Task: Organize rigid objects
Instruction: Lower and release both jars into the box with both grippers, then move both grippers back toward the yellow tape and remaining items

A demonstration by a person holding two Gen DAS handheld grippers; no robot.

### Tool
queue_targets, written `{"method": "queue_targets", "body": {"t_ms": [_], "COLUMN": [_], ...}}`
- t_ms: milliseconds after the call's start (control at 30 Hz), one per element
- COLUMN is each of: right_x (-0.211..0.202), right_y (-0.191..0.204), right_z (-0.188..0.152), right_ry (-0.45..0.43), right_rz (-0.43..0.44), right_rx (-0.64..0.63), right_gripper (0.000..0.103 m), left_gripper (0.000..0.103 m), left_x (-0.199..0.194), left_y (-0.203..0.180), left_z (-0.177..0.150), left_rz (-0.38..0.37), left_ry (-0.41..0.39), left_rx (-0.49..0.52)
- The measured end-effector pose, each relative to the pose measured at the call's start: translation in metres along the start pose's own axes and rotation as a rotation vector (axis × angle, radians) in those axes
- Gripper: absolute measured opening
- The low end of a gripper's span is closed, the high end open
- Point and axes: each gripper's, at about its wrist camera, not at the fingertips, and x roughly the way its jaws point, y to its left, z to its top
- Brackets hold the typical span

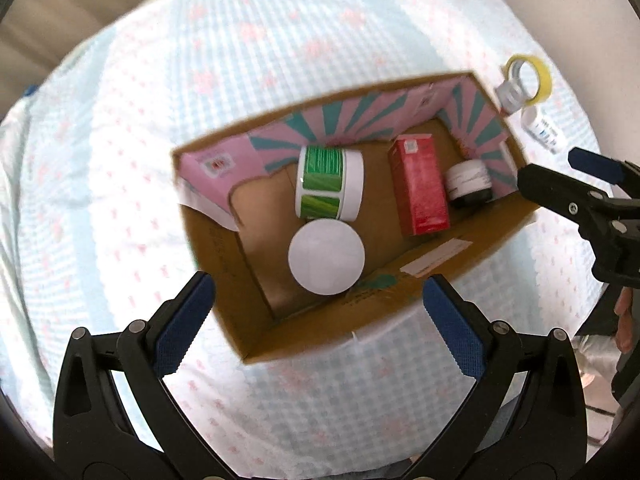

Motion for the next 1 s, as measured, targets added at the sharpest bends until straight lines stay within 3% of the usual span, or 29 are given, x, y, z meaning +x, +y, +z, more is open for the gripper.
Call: {"method": "queue_targets", "body": {"t_ms": [300, 467, 700, 1000], "right_x": [-0.098, -0.149, -0.217, -0.272], "right_y": [0.000, -0.014, -0.052, -0.120], "right_z": [-0.016, -0.026, -0.037, -0.037], "right_ry": [-0.084, -0.116, -0.223, -0.319], "right_rz": [-0.018, -0.064, -0.177, -0.184], "right_rx": [0.040, 0.104, 0.174, 0.187], "right_gripper": [0.103, 0.103, 0.103, 0.103], "left_gripper": [0.103, 0.103, 0.103, 0.103], "left_x": [-0.094, -0.138, -0.191, -0.229], "left_y": [-0.014, -0.028, -0.063, -0.141], "left_z": [-0.028, -0.040, -0.031, -0.020], "left_rz": [-0.003, -0.044, -0.048, 0.022], "left_ry": [-0.170, -0.300, -0.475, -0.615], "left_rx": [-0.039, -0.076, -0.033, 0.035]}}
